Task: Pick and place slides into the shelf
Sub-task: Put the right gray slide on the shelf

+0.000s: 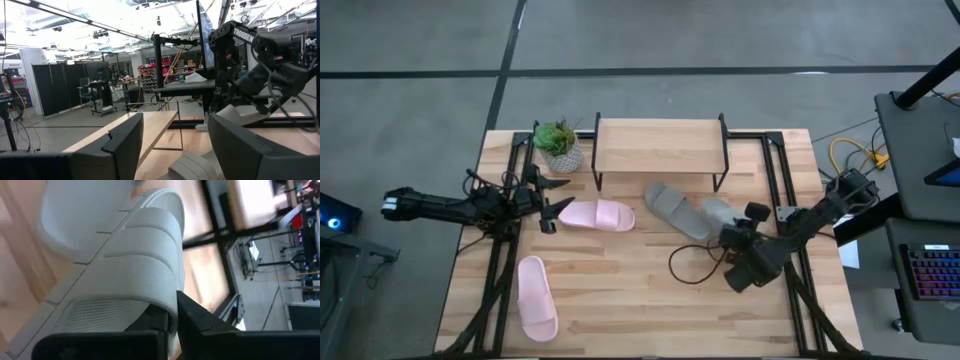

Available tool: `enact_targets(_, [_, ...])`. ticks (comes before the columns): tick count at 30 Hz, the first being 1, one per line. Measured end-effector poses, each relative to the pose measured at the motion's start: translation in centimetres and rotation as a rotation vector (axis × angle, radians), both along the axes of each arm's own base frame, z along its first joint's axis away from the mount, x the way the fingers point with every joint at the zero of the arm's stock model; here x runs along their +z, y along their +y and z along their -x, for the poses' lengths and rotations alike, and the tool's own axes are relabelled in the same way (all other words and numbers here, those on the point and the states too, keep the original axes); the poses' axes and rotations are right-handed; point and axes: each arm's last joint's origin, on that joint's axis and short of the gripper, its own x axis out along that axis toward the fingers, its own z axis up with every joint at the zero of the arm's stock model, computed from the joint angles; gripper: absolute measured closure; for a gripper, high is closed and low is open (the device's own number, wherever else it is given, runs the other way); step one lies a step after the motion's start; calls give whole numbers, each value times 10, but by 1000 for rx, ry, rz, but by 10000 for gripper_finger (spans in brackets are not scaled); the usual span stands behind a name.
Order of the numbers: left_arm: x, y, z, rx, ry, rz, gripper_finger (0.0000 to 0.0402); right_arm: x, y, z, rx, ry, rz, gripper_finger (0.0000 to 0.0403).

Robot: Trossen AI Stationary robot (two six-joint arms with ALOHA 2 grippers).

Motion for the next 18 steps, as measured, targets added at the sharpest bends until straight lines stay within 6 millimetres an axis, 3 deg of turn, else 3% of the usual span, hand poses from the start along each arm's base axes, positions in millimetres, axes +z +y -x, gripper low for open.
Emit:
enact_targets(8, [0,0,0,1,2,-6,194,44,0,-25,21,-252,78,390])
enact_targets(18, [0,0,0,2,2,-6,194,92,-34,-55,-104,-409,113,390])
